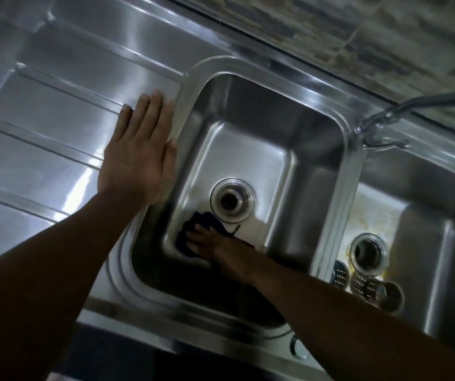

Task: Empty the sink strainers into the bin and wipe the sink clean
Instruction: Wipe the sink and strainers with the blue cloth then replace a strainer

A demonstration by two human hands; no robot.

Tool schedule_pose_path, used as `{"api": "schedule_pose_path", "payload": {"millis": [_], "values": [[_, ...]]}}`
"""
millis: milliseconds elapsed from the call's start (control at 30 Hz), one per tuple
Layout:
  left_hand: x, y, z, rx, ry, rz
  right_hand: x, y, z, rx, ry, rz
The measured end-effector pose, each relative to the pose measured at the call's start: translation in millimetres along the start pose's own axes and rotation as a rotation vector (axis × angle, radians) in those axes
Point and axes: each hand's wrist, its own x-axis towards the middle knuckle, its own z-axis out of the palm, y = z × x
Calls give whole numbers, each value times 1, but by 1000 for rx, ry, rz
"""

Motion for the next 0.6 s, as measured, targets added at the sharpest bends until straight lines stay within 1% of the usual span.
{"api": "schedule_pose_path", "payload": {"millis": [33, 67, 100, 133, 167, 200, 233, 267, 300, 333, 367, 400, 433, 467, 533, 600], "values": [[0, 0, 0, -6, 0, 5, -11, -2, 5, -75, -42, 26], [-1, -1, 0, -10, 0, 7, -21, -4, 14, -171, -44, 65], [-1, -2, 0, -10, 4, 9, -28, -6, 25, -270, -3, 150], [-1, -3, 0, -9, 8, 11, -33, -13, 28, -363, -45, 292], [-1, -3, 0, -9, 10, 13, -37, -20, 25, -439, -49, 467], [-1, -3, 0, -12, 8, 15, -42, -22, 22, -400, -83, 638], [-1, -3, 1, -14, 7, 16, -40, -18, 17, -355, -25, 753], [-1, -3, 2, -15, 8, 15, -30, -5, 7, -238, 92, 838], [0, -4, 2, -17, 8, 15, -21, 12, 0, -162, 206, 884], [-1, -5, 3, -22, 2, 12, -18, 25, -17, -105, 242, 884], [-1, -6, 3, -26, -6, 8, -18, 39, -34, -103, 311, 860], [-1, -7, 4, -30, -14, 6, -19, 55, -44, -133, 400, 875], [-2, -7, 5, -29, -15, 9, -19, 70, -54, -134, 446, 902], [-2, -8, 5, -23, -11, 14, -15, 83, -69, -120, 412, 915], [-2, -9, 7, -11, -1, 25, -6, 98, -86, -169, 195, 1007], [-1, -9, 6, -1, -8, 28, -5, 86, -84, -257, 34, 1015]]}}
